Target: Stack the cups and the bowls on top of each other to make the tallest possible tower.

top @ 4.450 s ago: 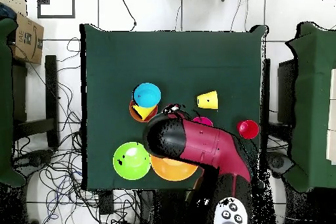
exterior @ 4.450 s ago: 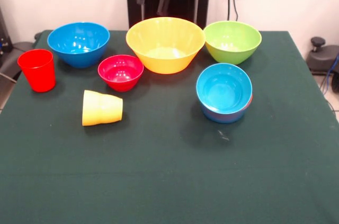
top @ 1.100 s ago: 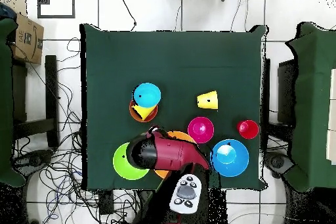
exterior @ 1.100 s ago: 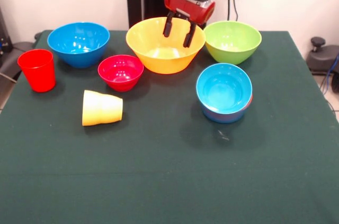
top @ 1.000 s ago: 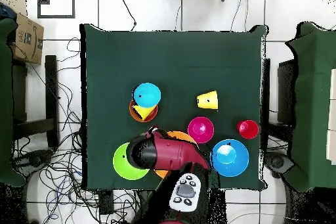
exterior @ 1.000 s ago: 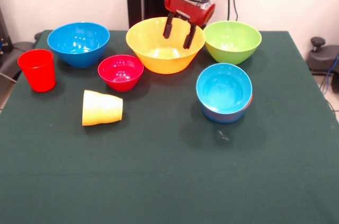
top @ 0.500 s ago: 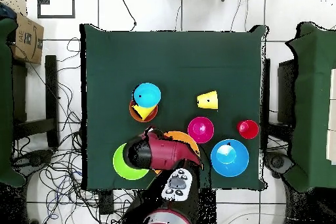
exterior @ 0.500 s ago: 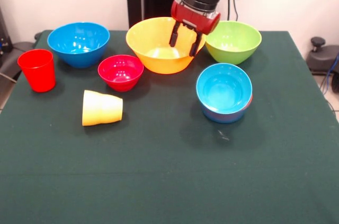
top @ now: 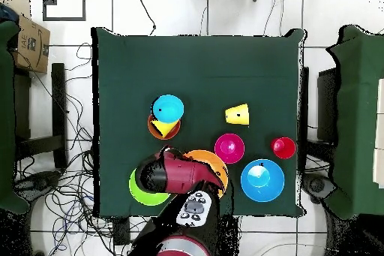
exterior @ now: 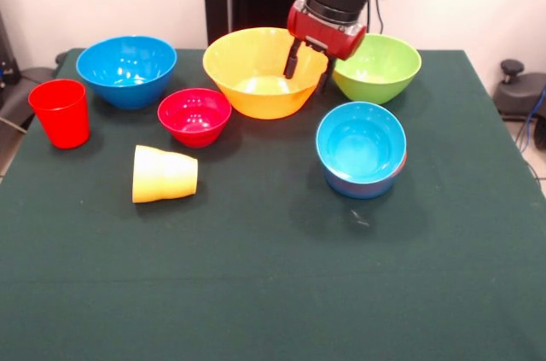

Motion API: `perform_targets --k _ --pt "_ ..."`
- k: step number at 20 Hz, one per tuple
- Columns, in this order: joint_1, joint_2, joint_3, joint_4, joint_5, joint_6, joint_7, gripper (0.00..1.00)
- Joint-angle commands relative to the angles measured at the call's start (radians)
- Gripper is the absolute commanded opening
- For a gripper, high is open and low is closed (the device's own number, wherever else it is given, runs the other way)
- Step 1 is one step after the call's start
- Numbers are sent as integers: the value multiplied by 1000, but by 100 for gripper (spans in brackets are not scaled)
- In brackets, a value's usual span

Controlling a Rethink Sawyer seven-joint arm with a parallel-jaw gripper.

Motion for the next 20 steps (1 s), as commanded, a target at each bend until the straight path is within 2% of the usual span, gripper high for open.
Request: perform_targets --k 1,7,10,20 --pt "4 13 69 39 47 -64 180 100" --pt "-39 31 99 51 25 -102 158 100" --pt "-41 36 99 53 24 -105 153 100" --pt "-88 112 115 58 -3 -190 139 100"
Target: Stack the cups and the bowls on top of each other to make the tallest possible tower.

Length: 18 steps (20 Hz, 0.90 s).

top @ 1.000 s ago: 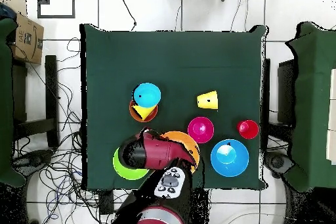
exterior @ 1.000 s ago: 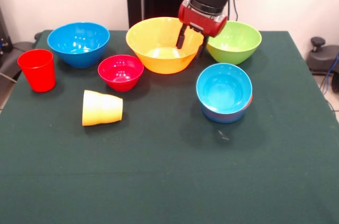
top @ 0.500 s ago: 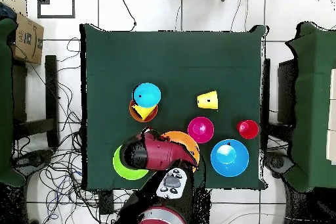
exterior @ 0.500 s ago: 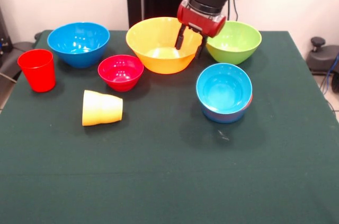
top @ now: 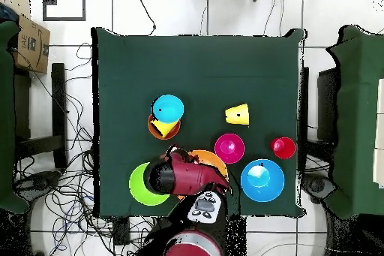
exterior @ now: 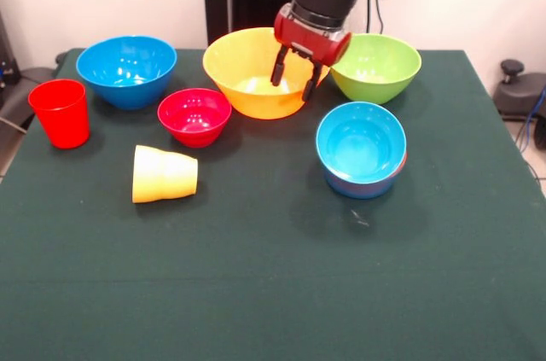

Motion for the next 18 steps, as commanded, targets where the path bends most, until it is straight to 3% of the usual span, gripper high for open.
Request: perform_targets --k 1,8,18 --pt "-50 85 121 38 -9 -96 138 100" --pt "-64 89 139 44 -16 -106 123 100" --pt "-61 170 173 18 0 -173 144 100"
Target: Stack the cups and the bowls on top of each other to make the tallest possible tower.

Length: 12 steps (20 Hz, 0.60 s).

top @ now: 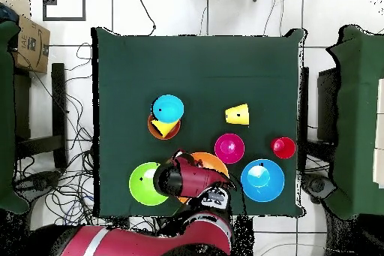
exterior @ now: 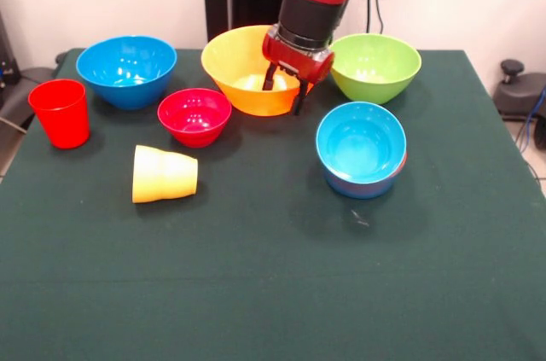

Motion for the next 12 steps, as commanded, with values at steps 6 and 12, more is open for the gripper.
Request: perform_targets --k 6,12 --pt "11 113 135 -39 17 -79 137 100" --pt "20 114 110 -54 11 -65 111 0"
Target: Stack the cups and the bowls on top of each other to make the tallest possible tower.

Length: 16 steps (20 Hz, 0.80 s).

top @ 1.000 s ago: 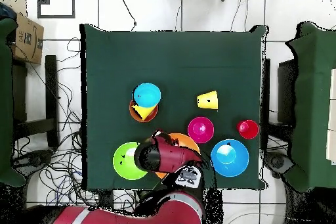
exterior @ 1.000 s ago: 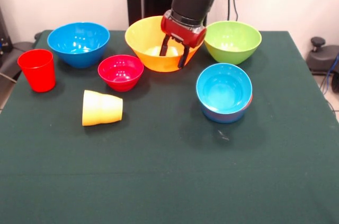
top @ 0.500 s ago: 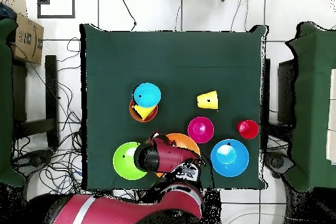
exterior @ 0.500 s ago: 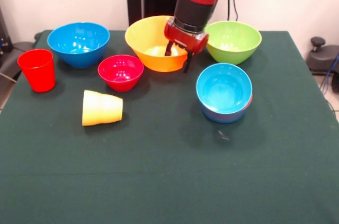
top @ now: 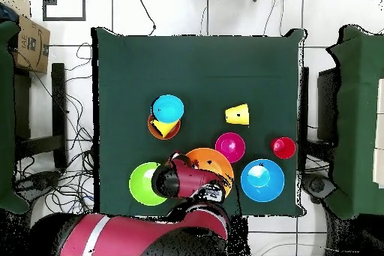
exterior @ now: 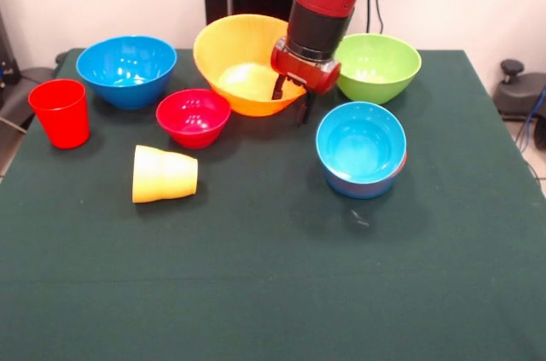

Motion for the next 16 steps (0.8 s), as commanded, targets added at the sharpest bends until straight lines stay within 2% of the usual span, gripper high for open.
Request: perform_targets --k 1,16 --pt "15 64 85 -58 9 -2 106 0" --pt "10 58 68 -78 -1 37 77 0"
